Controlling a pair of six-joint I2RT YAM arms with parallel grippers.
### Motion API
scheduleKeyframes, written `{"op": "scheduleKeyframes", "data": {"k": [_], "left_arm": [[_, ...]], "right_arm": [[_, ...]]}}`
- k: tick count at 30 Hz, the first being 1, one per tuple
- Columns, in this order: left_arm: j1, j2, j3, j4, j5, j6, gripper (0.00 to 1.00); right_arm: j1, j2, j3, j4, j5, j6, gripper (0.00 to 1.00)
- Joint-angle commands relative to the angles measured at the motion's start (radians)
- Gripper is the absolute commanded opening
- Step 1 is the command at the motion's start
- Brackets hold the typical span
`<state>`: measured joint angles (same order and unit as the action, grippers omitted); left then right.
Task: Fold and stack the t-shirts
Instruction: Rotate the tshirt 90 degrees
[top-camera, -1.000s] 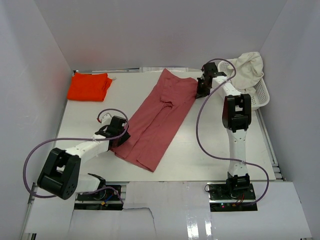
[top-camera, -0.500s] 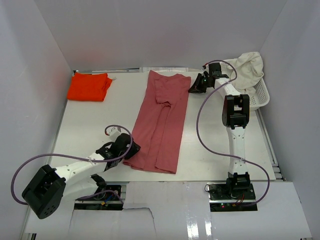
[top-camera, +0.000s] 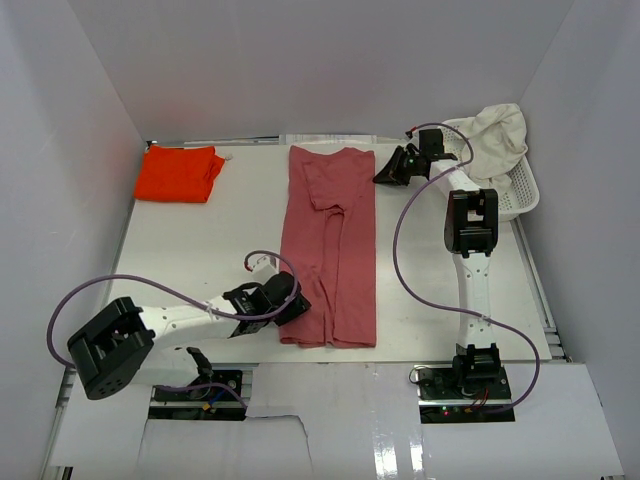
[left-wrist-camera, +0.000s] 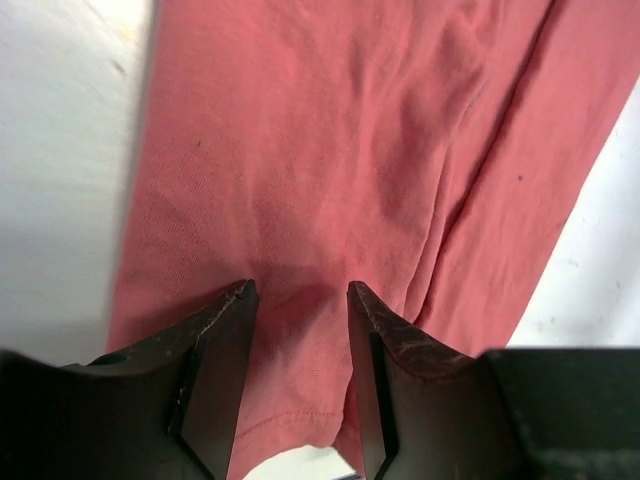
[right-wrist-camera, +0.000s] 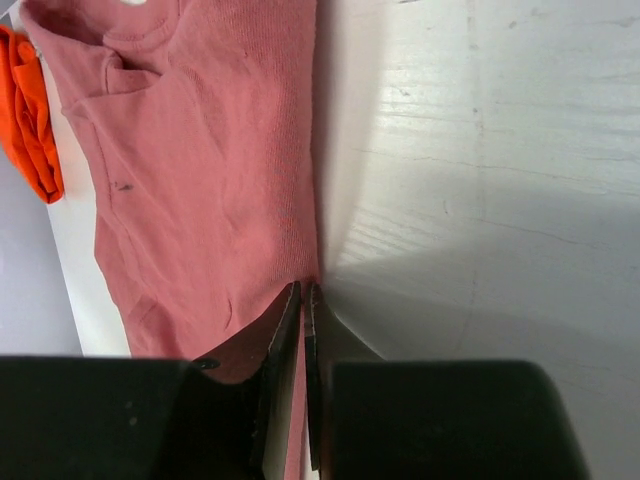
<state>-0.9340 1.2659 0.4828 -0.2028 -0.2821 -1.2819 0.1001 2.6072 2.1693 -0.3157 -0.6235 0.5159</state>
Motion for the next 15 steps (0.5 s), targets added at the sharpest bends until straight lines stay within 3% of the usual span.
{"op": "scheduleKeyframes", "data": {"k": [1,8,10,12,15], "left_arm": [[-0.089,0.079,-0.075,-0.187,0.101,-0.086,0.54],[-0.104,-0.006,-0.041,-0.294,0.08,-0.092,0.61],[-0.104,-0.065,-0.042,-0.319,0.077,-0.092,0.69],[-0.104,-0.109,-0.03,-0.345,0.057,-0.085,0.82],[-0.104,-0.122,0.034,-0.426,-0.047,-0.037,0.86]], "right_arm": [[0.004,0.008,0.018,0.033,-0.041,0.012,0.11],[-0.011,-0.042,-0.002,0.047,-0.047,0.004,0.18],[-0.017,-0.074,-0.009,0.049,-0.05,-0.005,0.27],[-0.023,-0.102,-0.022,0.058,-0.064,-0.016,0.29],[-0.028,-0.165,-0.037,0.058,-0.074,-0.037,0.3]]}}
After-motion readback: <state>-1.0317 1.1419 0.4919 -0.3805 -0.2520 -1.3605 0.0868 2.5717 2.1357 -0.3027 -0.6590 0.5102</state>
